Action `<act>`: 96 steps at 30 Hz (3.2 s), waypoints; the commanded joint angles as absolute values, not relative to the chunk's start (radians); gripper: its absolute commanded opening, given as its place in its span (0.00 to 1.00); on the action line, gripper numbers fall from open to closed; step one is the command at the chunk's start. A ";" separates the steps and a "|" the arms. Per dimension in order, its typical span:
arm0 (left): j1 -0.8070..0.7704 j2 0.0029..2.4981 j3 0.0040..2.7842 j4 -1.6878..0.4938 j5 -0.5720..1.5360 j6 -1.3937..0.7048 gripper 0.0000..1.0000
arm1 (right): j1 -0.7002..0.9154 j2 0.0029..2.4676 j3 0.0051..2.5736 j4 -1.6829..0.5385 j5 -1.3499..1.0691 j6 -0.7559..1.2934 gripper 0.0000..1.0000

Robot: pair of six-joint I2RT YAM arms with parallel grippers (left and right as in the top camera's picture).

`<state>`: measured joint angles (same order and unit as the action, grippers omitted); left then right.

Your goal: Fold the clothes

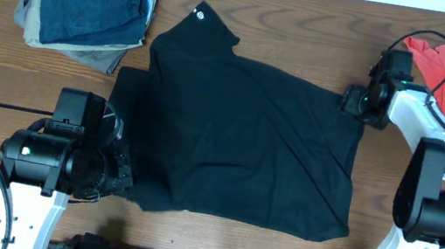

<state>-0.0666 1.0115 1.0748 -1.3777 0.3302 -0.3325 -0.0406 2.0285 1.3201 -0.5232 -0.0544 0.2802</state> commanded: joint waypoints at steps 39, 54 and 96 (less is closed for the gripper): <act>-0.064 1.005 1.069 -1.338 0.321 -0.315 0.17 | -0.056 2.076 1.465 -0.614 -0.146 0.311 0.01; -0.064 1.005 1.069 -1.336 0.321 -0.315 0.17 | -0.089 2.076 1.522 -0.637 -0.096 0.344 0.01; -0.064 1.140 1.034 -1.248 0.322 -0.356 0.82 | -0.316 2.022 2.218 -1.315 -0.156 0.319 0.99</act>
